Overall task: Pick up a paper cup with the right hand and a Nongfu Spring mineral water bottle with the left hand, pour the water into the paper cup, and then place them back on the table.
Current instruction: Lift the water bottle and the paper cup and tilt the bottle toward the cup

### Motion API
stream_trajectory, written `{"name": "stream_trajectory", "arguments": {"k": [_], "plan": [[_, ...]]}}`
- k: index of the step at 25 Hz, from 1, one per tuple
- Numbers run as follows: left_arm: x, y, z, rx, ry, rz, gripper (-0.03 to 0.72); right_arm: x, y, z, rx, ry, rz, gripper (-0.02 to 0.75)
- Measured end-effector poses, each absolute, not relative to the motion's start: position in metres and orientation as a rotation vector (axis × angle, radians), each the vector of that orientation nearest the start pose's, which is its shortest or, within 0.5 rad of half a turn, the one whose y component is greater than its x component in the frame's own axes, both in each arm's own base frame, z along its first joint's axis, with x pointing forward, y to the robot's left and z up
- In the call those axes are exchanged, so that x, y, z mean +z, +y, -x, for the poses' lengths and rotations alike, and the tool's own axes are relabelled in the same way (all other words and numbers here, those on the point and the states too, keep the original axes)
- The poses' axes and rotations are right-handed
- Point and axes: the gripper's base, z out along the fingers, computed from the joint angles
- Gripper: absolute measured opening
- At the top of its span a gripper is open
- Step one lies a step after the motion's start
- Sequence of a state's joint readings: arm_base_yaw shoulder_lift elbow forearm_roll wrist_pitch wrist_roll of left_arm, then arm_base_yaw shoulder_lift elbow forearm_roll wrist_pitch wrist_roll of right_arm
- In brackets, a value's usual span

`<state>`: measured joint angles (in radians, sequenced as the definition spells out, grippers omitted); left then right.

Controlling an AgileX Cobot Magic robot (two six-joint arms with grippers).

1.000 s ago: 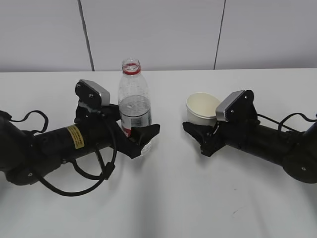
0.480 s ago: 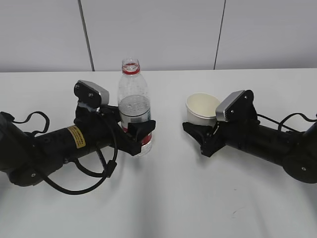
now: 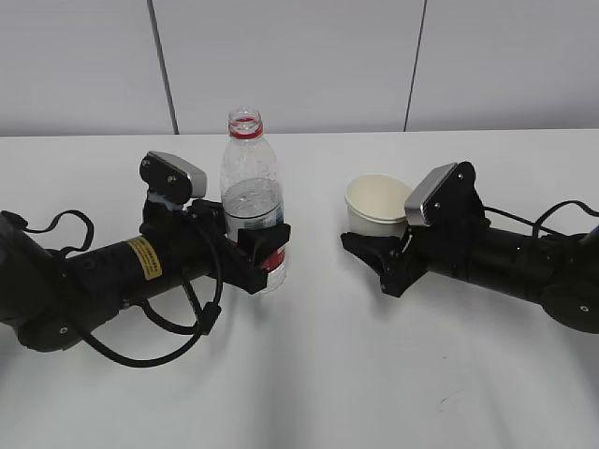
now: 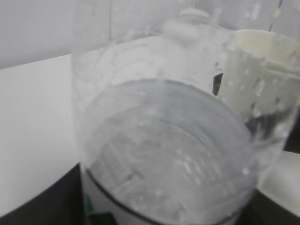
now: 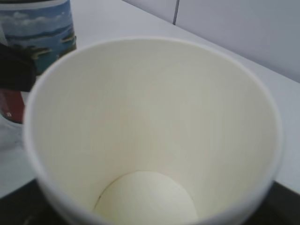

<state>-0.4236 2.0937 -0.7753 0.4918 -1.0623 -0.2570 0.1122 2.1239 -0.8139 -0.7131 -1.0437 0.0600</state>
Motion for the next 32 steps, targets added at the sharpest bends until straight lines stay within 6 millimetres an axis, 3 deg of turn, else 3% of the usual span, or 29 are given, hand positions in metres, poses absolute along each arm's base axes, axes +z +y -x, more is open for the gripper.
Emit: {"name": "stream_trajectory", "arguments": {"k": [7,13,25,32], "plan": [[0.105,-0.181,-0.313,-0.609,1.698,-0.744,0.415,0.092,0.093,-0.348,0.409,1.657,0.859,0.526],[0.122,-0.176,-0.312,-0.460,1.720,-0.859,0.412,0.091,0.095,-0.346,0.426,1.650,0.898,0.526],[0.157,-0.169,-0.313,-0.215,1.594,-1.002,0.412,0.095,0.098,-0.345,0.486,1.621,0.868,0.527],[0.168,-0.172,-0.333,-0.086,1.630,-1.100,0.412,0.097,0.099,-0.344,0.505,1.596,0.883,0.526]]}}
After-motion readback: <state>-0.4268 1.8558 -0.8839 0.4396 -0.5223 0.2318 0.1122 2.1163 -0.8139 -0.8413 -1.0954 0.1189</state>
